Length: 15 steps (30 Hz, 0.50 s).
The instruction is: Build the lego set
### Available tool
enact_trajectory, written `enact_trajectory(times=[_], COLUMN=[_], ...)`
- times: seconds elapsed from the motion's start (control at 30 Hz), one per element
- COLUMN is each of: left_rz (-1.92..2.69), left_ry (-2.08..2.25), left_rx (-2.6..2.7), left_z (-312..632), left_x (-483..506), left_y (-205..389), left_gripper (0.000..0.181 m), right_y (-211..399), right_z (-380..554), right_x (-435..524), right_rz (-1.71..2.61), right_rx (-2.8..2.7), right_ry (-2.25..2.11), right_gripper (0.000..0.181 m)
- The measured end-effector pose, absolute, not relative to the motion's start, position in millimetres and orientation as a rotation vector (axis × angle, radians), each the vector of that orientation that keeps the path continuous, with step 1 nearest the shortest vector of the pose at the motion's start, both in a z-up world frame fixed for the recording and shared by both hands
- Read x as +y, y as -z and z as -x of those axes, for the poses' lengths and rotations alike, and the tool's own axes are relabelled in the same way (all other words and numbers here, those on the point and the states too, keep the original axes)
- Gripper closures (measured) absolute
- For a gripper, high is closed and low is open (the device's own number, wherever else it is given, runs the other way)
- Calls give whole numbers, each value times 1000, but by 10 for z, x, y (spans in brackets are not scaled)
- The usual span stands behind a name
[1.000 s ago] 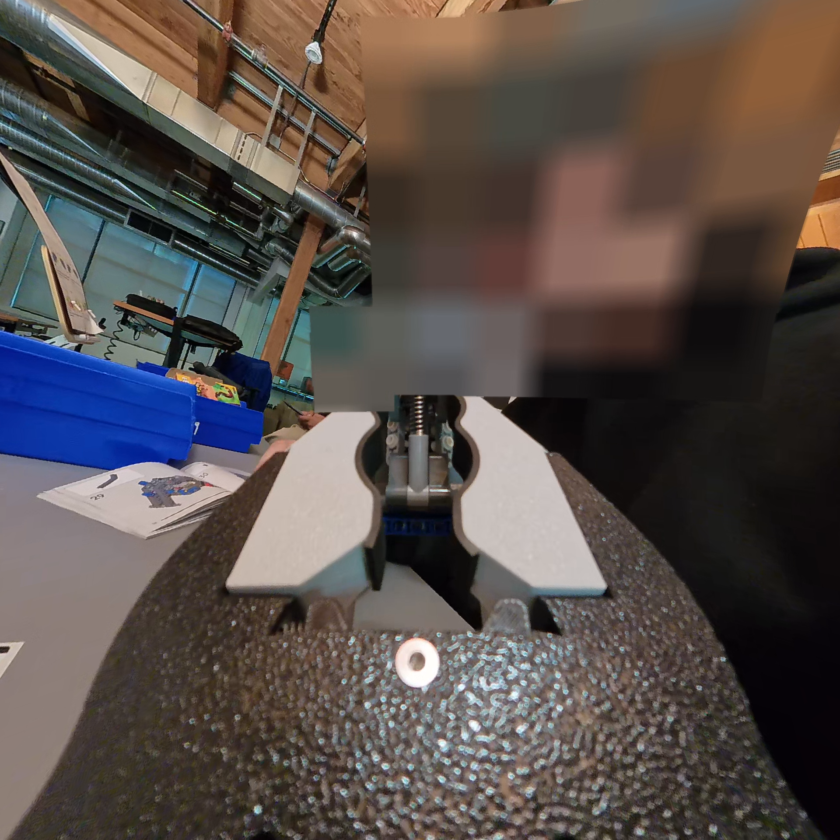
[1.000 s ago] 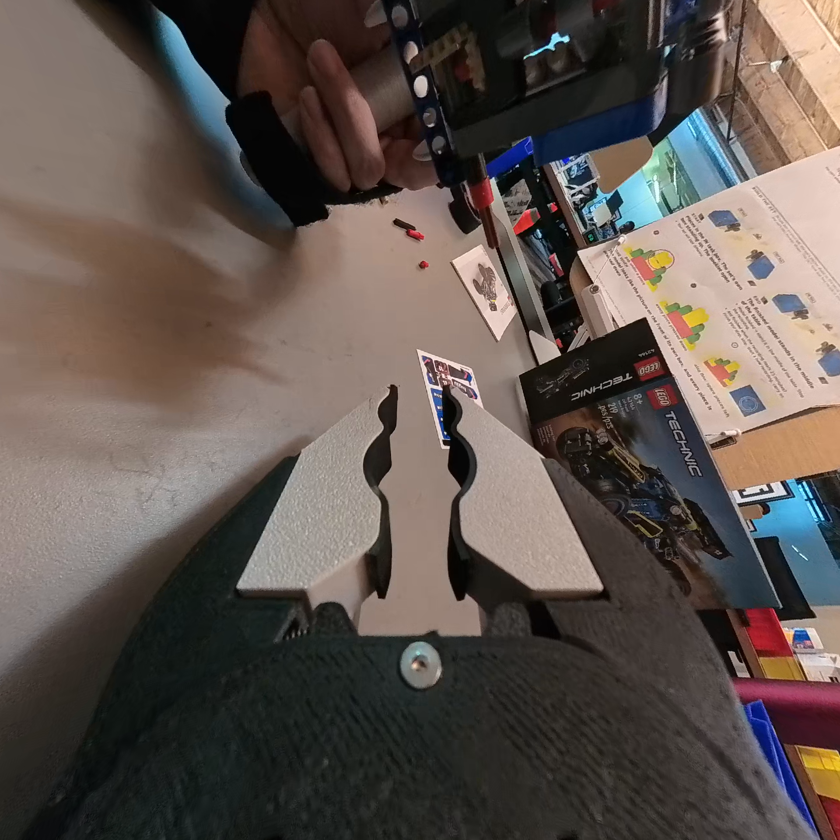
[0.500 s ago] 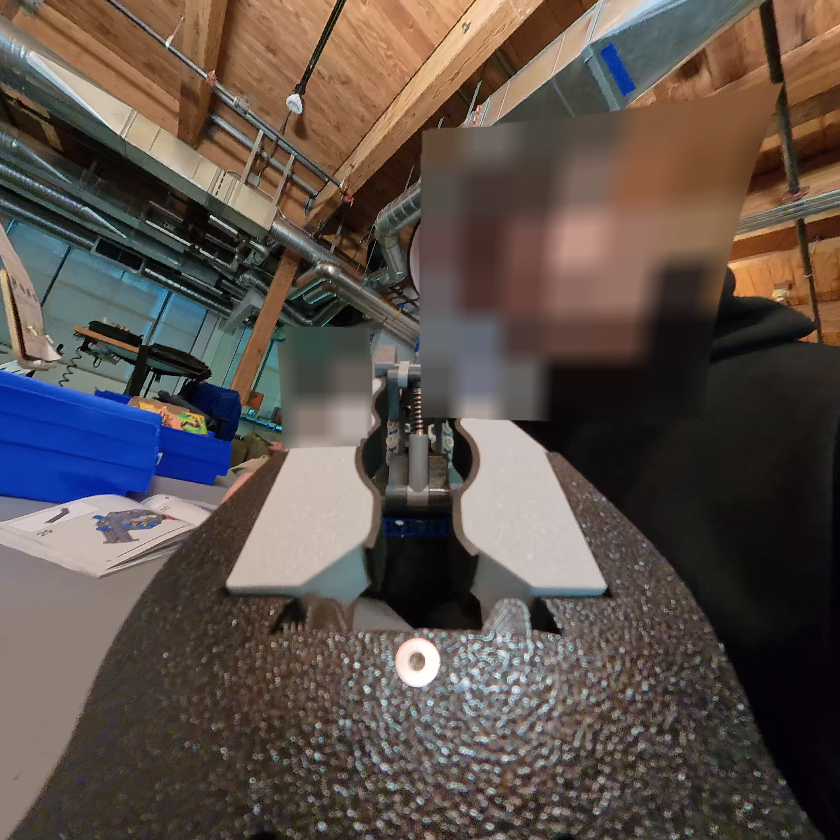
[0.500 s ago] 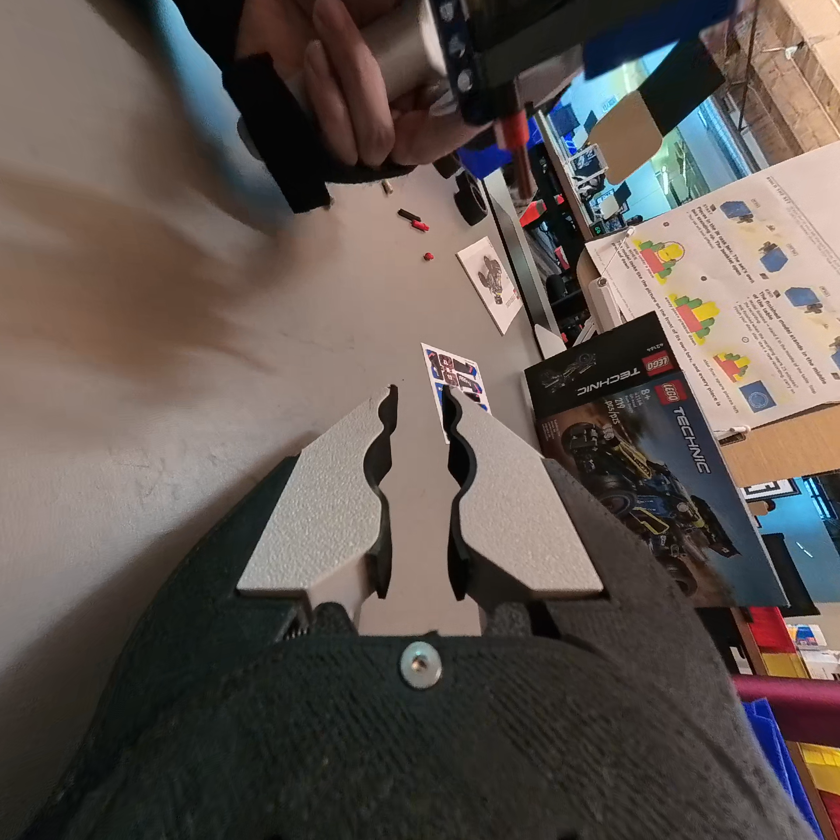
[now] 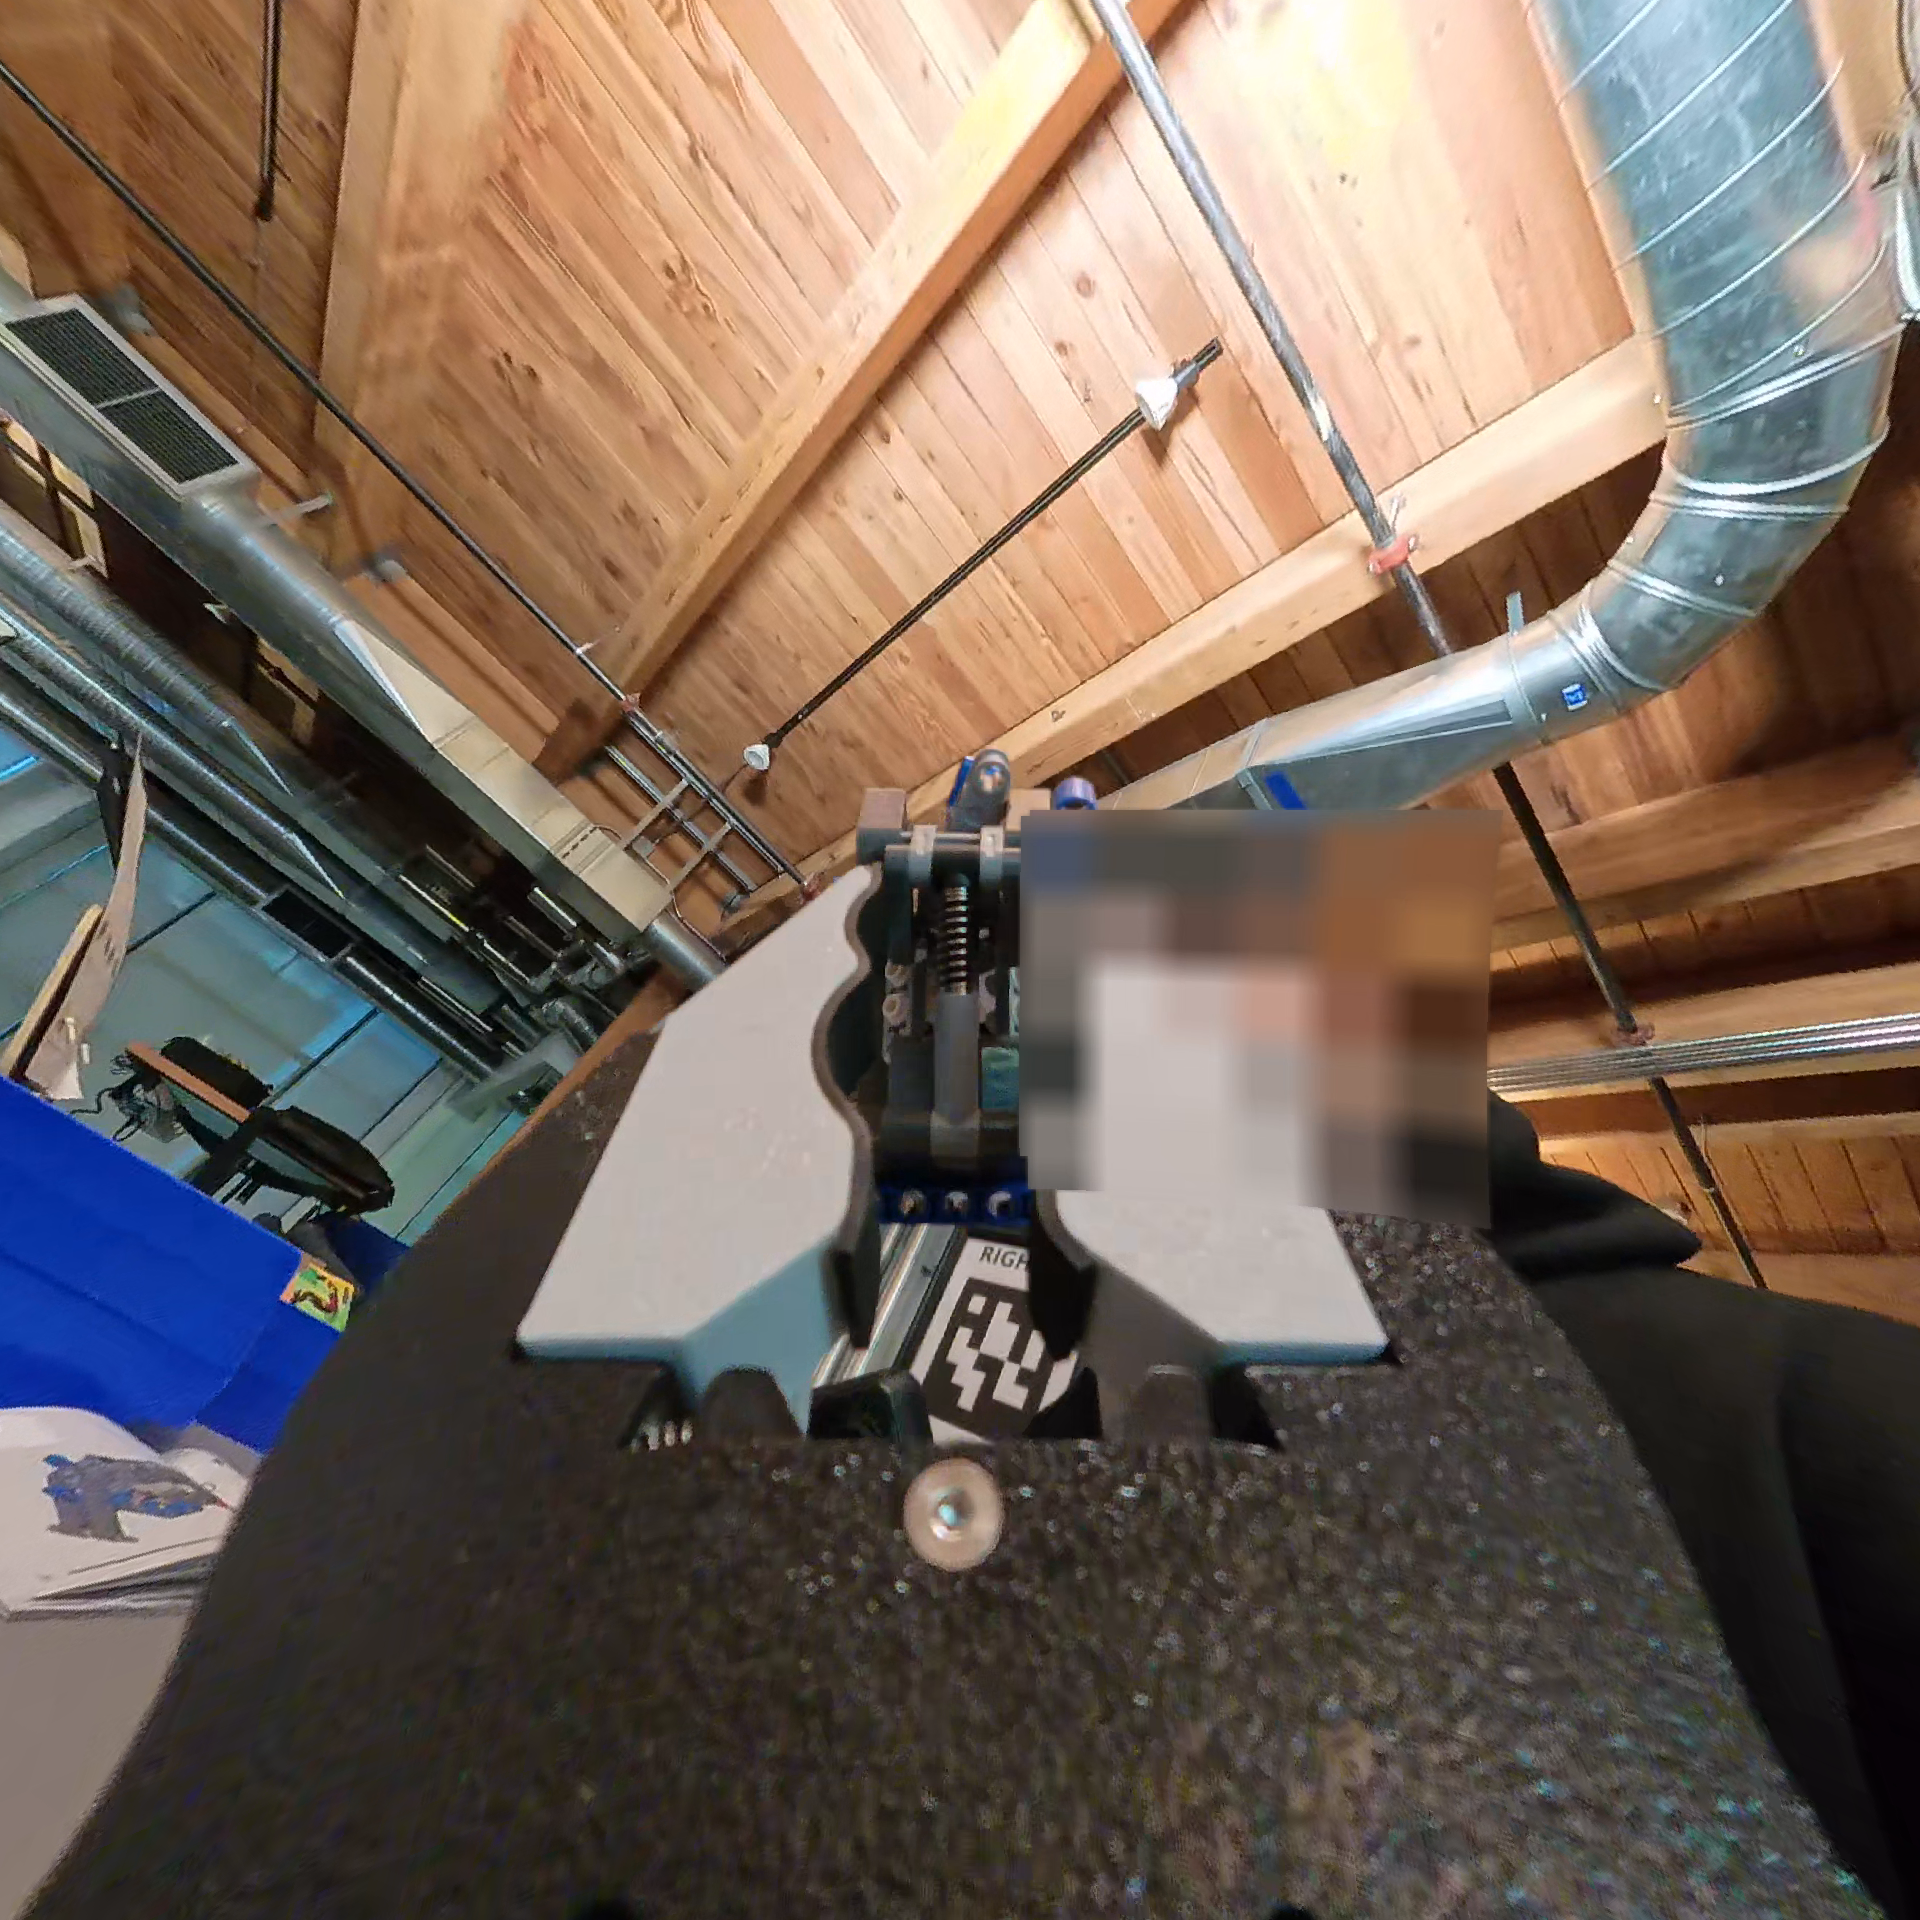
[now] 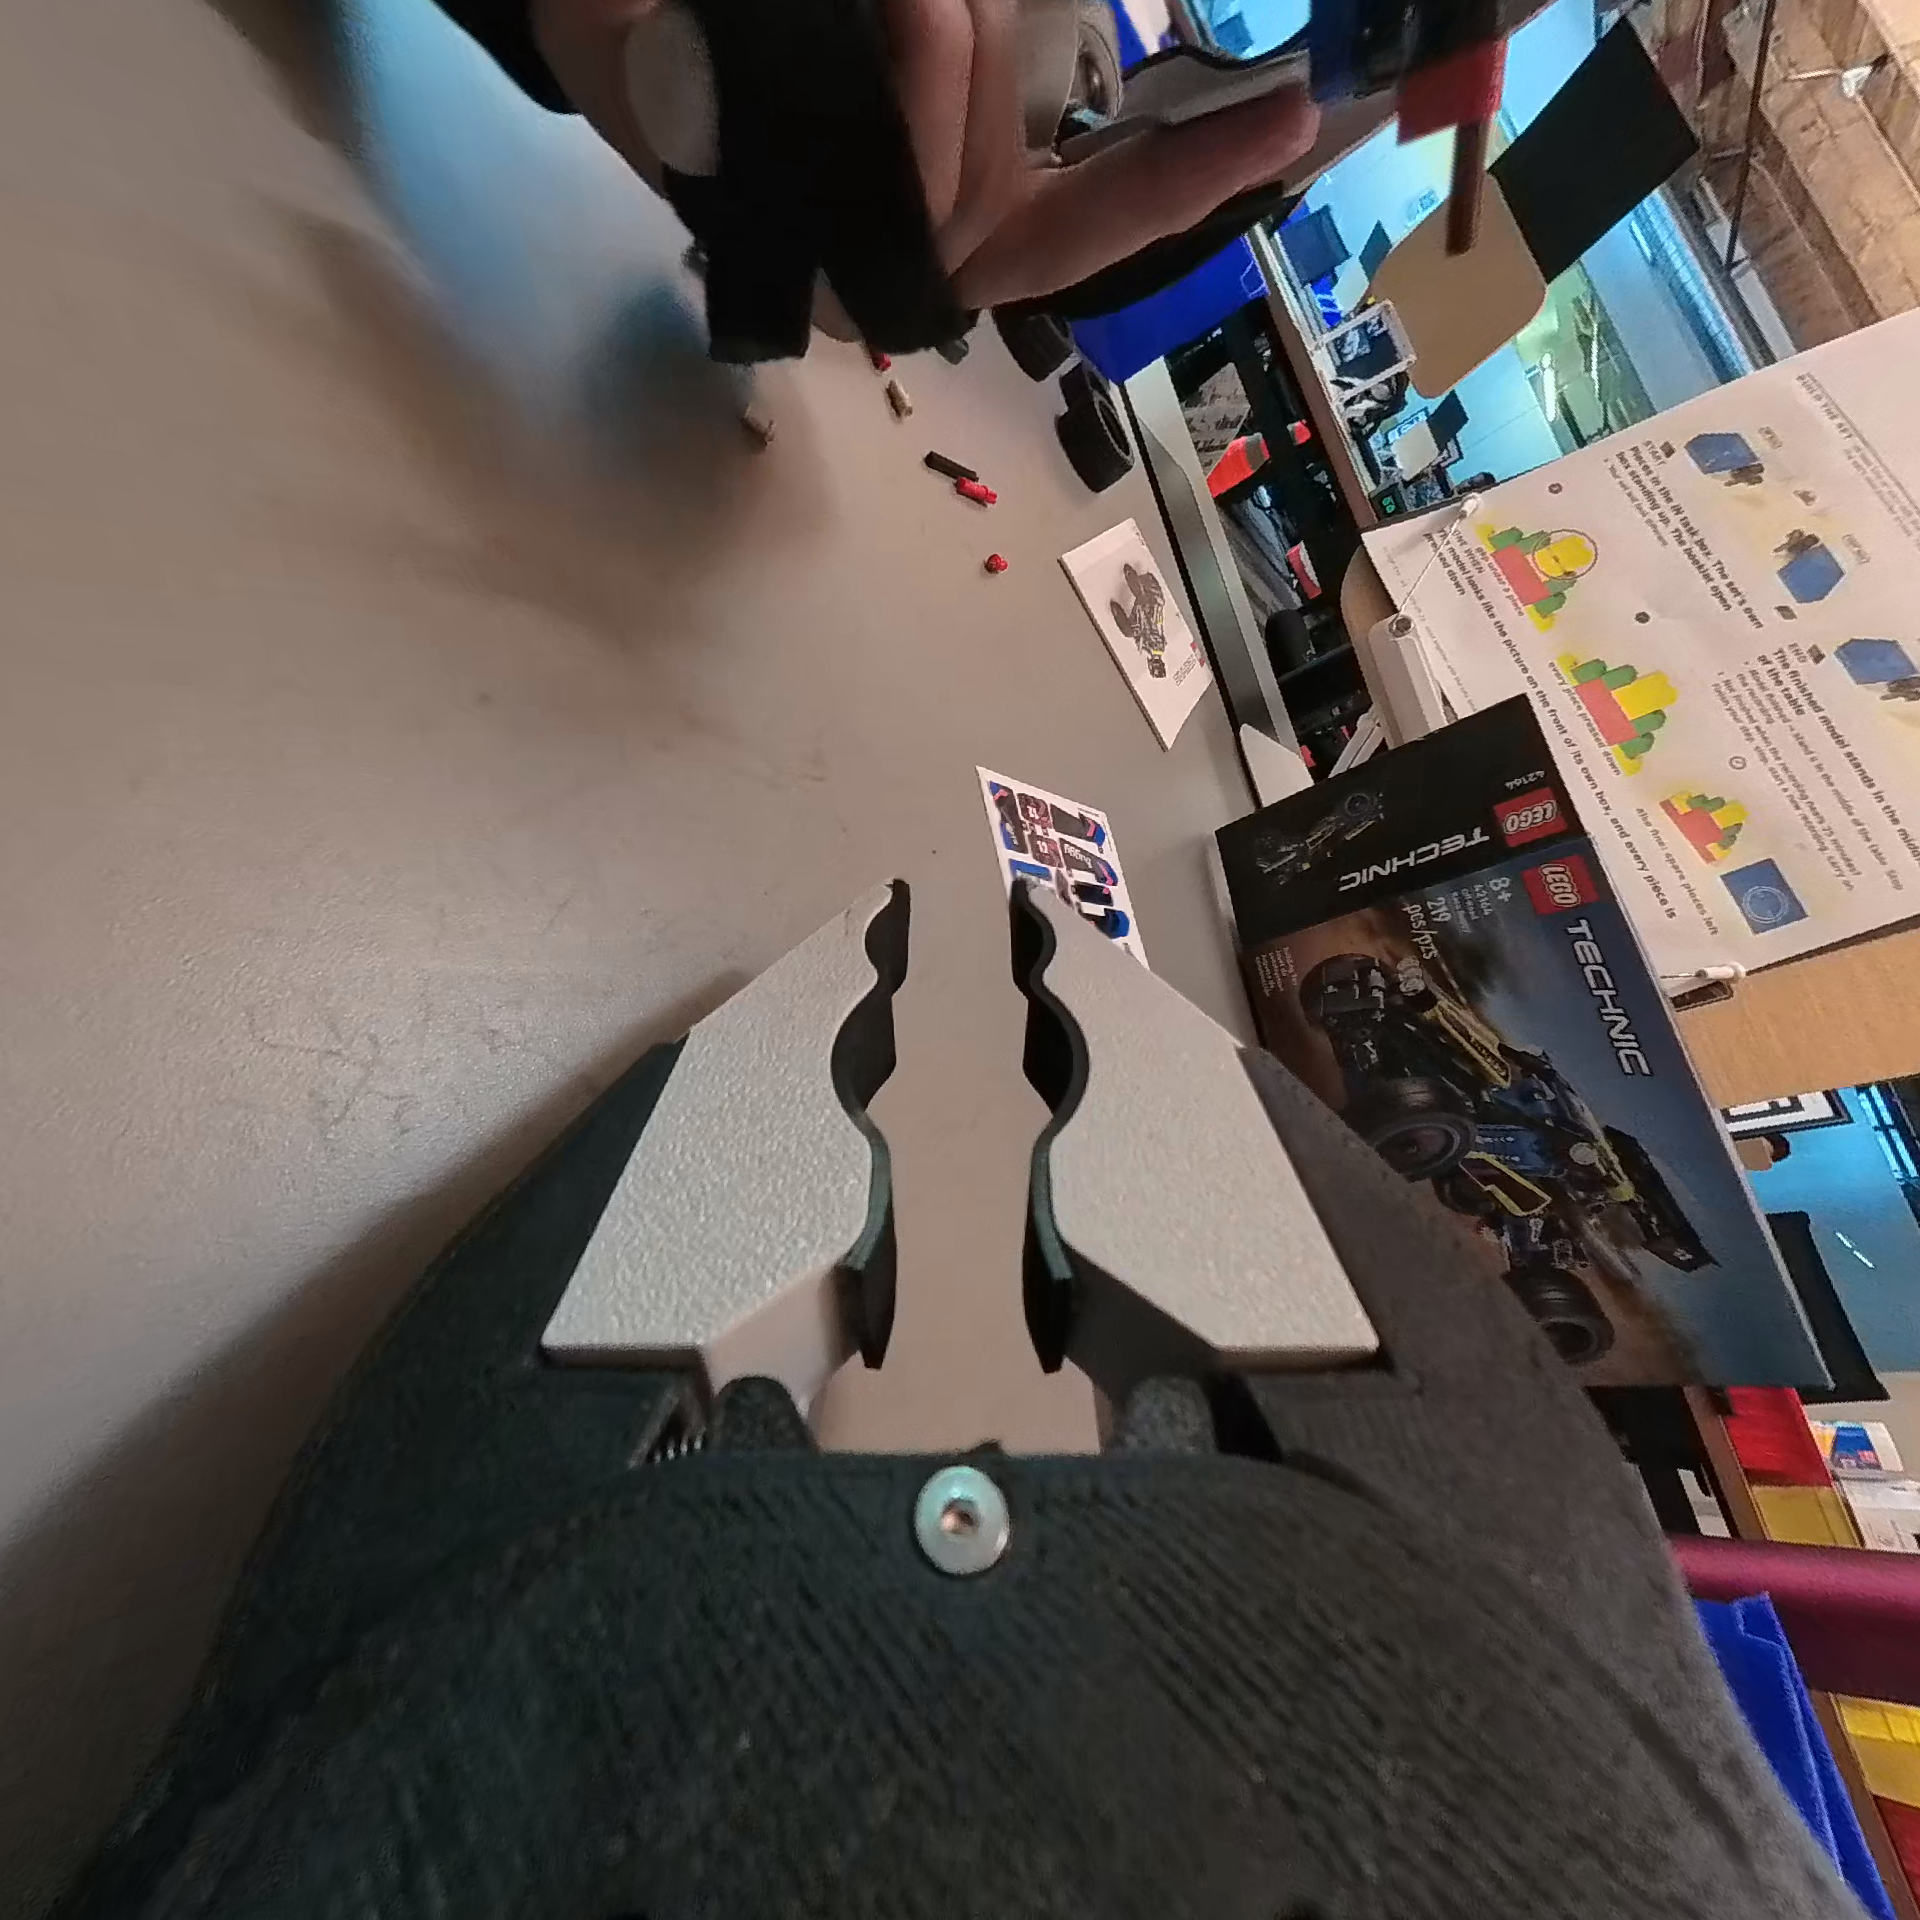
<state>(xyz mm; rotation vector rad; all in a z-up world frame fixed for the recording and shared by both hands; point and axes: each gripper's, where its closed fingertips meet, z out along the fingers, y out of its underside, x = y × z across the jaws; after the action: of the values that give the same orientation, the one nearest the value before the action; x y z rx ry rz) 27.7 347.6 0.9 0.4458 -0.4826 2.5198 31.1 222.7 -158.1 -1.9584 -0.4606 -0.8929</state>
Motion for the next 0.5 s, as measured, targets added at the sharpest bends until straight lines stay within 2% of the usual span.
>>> enact_trajectory(times=[0.5], left_rz=[-438], left_ry=[-2503], left_rx=[-457], left_z=[-261], left_x=[3482], left_y=[-51], left_gripper=[160], right_y=[1624], right_z=[-324], right_x=[2225], right_rz=[1980], right_rx=[-463], right_ry=[887], right_gripper=[164])
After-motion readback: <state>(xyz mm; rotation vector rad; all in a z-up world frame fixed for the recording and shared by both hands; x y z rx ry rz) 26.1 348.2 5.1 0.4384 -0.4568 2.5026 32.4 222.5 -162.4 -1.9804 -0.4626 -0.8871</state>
